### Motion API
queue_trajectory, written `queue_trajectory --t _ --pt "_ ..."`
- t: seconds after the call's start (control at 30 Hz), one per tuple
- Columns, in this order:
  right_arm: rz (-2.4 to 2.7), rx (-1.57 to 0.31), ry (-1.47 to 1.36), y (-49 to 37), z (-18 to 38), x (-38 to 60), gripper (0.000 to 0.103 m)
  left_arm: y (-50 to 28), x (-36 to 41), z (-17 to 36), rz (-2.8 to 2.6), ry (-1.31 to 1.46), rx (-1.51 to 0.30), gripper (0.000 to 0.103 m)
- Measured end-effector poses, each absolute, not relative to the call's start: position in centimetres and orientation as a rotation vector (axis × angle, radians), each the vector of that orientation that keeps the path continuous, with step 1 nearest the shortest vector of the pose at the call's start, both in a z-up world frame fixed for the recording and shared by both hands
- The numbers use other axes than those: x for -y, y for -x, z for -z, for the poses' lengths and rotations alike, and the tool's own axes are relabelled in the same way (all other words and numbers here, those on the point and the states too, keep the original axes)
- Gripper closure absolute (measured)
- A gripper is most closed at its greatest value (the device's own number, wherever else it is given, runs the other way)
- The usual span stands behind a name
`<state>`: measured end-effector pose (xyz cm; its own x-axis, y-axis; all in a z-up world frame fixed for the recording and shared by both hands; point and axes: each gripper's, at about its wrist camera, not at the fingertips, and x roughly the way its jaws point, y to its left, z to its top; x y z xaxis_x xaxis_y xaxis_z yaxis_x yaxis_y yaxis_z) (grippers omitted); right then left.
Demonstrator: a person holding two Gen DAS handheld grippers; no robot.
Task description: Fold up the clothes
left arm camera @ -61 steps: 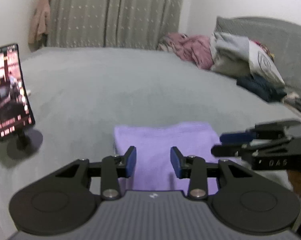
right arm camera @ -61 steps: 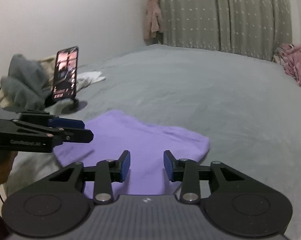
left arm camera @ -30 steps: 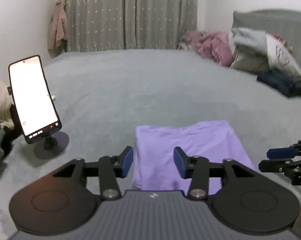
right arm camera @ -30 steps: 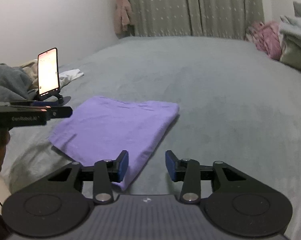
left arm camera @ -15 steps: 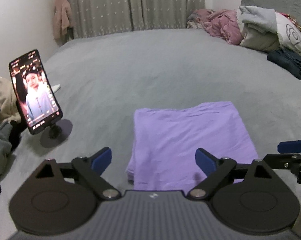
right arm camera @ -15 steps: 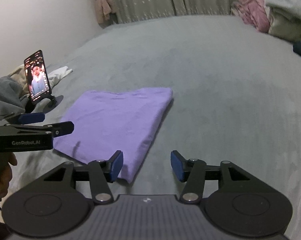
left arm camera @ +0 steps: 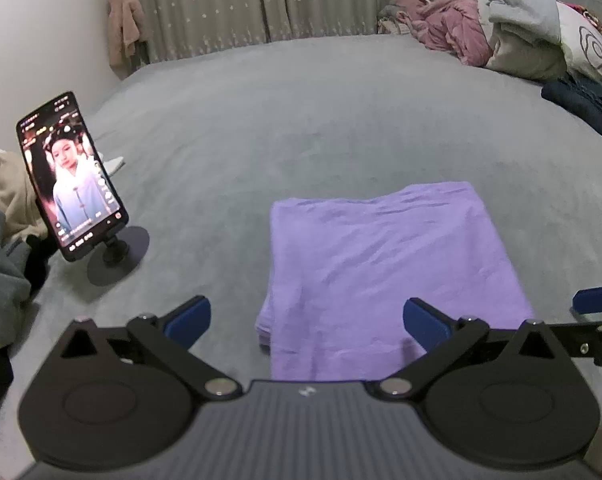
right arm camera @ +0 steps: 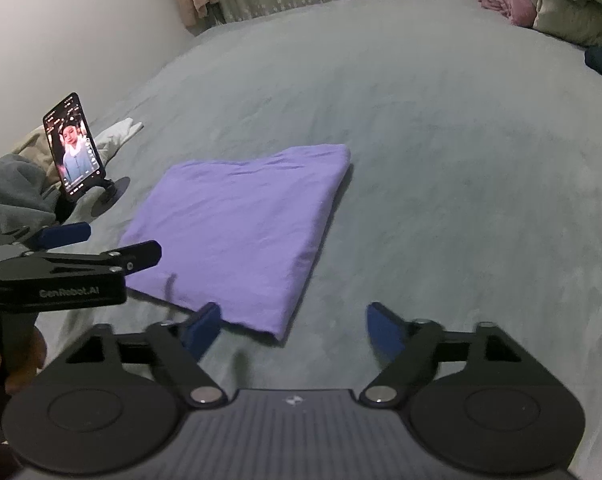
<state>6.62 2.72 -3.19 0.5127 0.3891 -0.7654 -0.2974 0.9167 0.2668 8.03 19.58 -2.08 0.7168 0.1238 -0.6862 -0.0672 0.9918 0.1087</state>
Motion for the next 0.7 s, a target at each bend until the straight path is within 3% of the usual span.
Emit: queue_trajectory --t 0.3,0.43,0.7 --pt "-0.398 -0.997 -0.106 -6.5 3.3 -2.7 0.016 -8.4 -18.4 2.6 -0.119 -0.119 -0.825 0.0" --pt "-0.397 -1.015 -0.092 -6.5 3.4 -2.8 0.003 -8.7 -18.5 2.5 -0.095 -0.062 -0.862 0.0" --pt "-0.392 -1.008 -0.074 -6.3 3.5 -2.8 0.001 -9.0 -18.1 2.6 -0.107 -0.053 -0.884 0.0"
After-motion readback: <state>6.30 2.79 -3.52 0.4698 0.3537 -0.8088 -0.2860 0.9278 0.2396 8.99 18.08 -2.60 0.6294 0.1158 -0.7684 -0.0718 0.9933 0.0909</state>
